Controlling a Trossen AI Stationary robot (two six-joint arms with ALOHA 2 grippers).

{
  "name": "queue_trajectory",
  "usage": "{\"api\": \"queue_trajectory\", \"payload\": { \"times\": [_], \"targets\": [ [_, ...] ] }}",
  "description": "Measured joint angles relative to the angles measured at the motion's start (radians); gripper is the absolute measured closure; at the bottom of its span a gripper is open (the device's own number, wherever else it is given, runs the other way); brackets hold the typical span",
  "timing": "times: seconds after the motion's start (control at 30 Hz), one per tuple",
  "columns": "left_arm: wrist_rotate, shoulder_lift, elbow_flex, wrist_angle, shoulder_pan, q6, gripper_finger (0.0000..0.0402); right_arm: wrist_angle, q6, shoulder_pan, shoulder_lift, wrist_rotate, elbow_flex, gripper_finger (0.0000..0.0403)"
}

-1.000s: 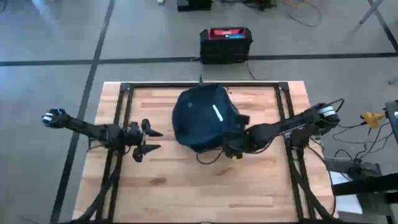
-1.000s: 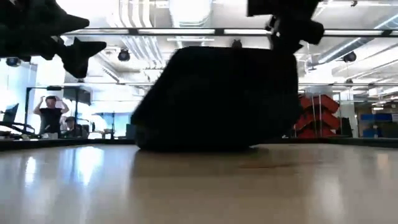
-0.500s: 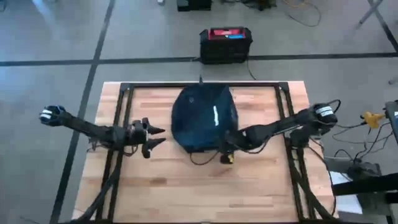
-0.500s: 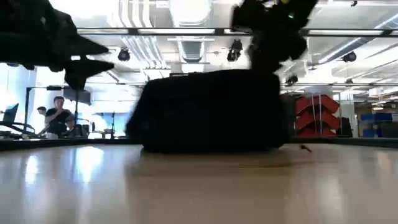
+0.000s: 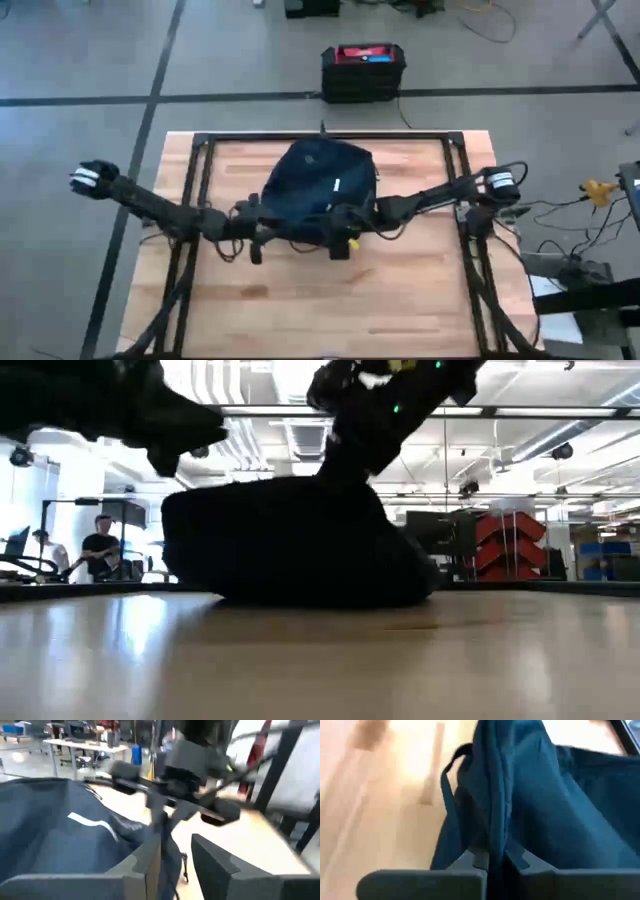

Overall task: Unpack backpack
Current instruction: Open the black backpack

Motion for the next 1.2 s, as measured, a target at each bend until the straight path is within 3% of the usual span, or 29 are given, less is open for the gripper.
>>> {"api": "queue_trajectory", "payload": {
  "times": [0.13,0.27,0.47,0.63,0.7,0.8,0.87,0.93,1.1,1.2],
  "targets": [
    [-0.068,0.099,0.120,-0.210,0.000,0.021,0.0302,-0.023,-0.042,0.010,-0.009,-0.035,0.000,0.0388],
    [-0.088,0.174,0.229,-0.358,0.000,0.020,0.0281,-0.074,-0.046,0.018,-0.048,-0.041,0.000,0.0342],
    [-0.092,0.281,0.324,-0.396,0.000,0.056,0.0237,-0.132,-0.009,0.018,-0.111,-0.040,0.000,0.0254],
    [-0.094,0.401,0.331,-0.400,0.001,0.038,0.0210,-0.287,-0.002,0.016,-0.201,-0.029,0.053,0.0209],
    [-0.095,0.447,0.330,-0.401,0.001,-0.010,0.0206,-0.339,-0.004,0.010,-0.232,0.025,0.081,0.0199],
    [-0.059,0.501,0.335,-0.426,-0.008,-0.074,0.0214,-0.398,-0.047,-0.012,-0.273,0.226,0.104,0.0193],
    [0.000,0.516,0.354,-0.503,-0.025,-0.126,0.0225,-0.407,-0.077,-0.040,-0.292,0.358,0.107,0.0193],
    [0.060,0.515,0.378,-0.614,-0.049,-0.187,0.0238,-0.413,-0.082,-0.085,-0.296,0.410,0.105,0.0197],
    [0.075,0.462,0.437,-0.982,-0.148,-0.321,0.0263,-0.414,-0.057,-0.211,-0.276,0.273,0.088,0.0212],
    [0.001,0.406,0.475,-1.165,-0.203,-0.370,0.0275,-0.453,-0.050,-0.261,-0.260,0.159,0.079,0.0222]
  ]
}}
